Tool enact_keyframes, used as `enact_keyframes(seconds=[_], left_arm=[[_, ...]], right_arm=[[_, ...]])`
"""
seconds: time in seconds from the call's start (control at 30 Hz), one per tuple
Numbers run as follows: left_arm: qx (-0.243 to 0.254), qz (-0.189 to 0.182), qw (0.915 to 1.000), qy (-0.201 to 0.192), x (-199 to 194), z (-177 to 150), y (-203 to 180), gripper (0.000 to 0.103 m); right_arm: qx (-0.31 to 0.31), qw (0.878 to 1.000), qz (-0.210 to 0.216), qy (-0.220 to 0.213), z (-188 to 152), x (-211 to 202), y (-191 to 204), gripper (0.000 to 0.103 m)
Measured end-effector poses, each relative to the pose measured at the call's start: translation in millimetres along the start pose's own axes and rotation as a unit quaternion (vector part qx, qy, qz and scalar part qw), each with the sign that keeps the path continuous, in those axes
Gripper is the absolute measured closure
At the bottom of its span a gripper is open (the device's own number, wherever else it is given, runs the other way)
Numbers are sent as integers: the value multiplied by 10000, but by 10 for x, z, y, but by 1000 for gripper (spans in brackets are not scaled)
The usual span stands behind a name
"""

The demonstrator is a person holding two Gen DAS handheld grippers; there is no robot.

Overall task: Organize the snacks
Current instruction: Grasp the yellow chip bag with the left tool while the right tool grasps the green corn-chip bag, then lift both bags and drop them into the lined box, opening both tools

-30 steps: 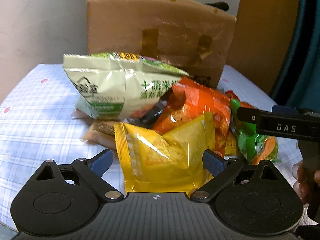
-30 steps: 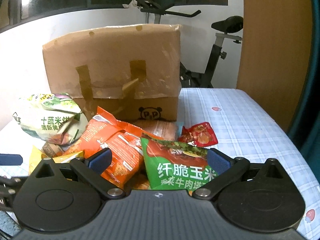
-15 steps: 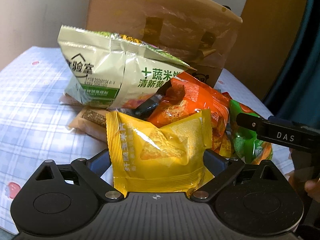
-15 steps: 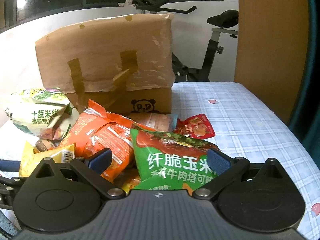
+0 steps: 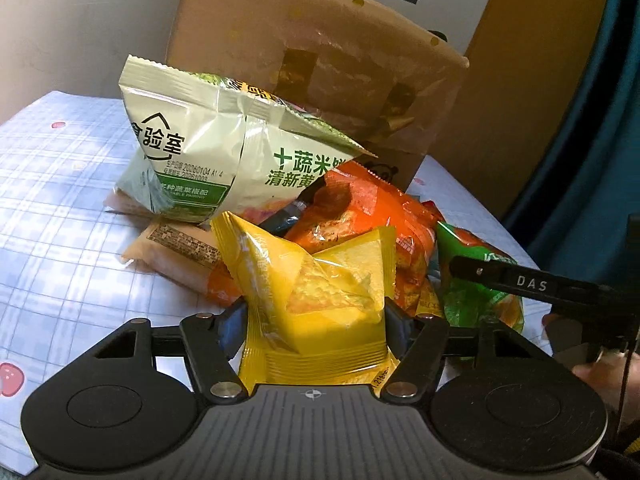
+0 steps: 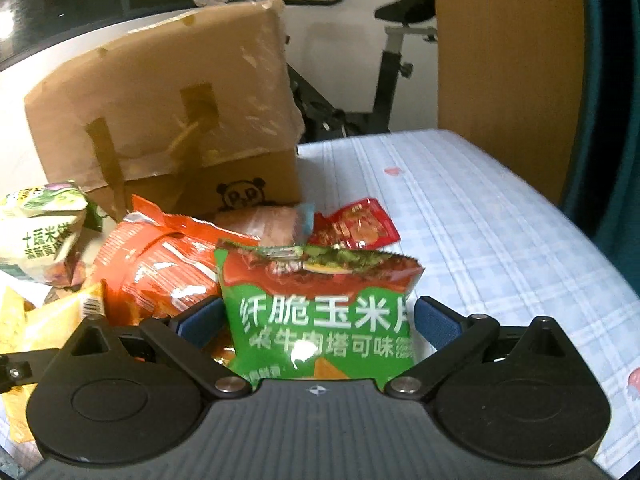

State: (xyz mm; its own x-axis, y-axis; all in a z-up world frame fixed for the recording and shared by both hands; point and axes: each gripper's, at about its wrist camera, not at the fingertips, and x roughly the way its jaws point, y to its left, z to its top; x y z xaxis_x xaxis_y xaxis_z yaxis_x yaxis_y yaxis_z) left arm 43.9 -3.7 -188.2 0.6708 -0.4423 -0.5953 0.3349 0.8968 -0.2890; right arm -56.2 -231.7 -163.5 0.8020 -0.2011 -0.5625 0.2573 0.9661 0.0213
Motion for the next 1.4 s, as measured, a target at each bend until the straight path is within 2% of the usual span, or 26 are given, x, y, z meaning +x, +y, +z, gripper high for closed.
enact_keyframes(seconds=[0.13,0.3,0.5,0.7,0.97,1.4], left_arm=[[-22,13,10000,-66,-54,10,23,35],[158,-92,9996,-214,-217,34,-68,35],[494,-89,9972,-556,-405,95,-215,35],[735,-38,9937,-841,-563,156,-306,35],[644,-33,9910,-1170,-815,278,-270,35],[696,-89,9764,-2041,-1388,709,-365,35]], right_arm=[[232,9994,158,178,-39,58,-58,6],[401,9985,336,139,-13,22,-107,16],[477,9976,423,-259,69,-123,-130,21],[396,9972,448,-454,143,-227,-86,22],[374,9953,514,-725,271,-401,-65,22],[247,9871,793,-1367,674,-826,36,22]])
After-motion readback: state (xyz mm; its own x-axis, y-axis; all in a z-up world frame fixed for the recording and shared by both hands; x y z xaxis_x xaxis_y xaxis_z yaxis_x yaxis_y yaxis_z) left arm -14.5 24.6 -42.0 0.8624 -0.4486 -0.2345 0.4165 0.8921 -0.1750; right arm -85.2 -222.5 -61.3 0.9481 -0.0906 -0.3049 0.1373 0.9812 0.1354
